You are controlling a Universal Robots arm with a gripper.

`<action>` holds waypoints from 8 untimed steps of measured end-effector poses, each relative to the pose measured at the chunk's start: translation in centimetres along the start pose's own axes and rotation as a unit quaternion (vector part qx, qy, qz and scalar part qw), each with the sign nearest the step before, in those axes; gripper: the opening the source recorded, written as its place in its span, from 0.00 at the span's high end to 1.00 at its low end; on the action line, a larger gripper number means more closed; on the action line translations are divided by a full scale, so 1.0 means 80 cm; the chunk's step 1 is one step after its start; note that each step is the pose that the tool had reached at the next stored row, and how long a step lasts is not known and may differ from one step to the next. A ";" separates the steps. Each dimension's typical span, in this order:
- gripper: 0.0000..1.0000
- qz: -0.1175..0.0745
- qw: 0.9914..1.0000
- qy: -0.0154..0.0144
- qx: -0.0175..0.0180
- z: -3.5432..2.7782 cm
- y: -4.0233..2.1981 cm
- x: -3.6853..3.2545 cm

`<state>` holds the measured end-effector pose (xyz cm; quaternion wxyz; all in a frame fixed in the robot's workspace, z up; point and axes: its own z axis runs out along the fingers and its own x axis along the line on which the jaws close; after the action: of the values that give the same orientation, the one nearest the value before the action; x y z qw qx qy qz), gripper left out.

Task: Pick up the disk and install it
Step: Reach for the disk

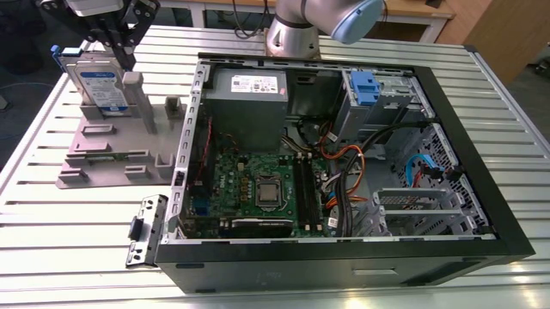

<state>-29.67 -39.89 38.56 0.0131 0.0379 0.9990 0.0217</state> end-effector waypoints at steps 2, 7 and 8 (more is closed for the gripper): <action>0.90 0.000 1.000 0.000 0.000 0.0000 0.0000 0.0007; 0.90 0.000 1.000 0.000 0.000 0.0000 -0.0002 0.0027; 0.90 0.000 1.000 0.000 0.000 0.0001 -0.0002 0.0030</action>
<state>-29.91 -39.89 38.55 0.0131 0.0378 0.9990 0.0217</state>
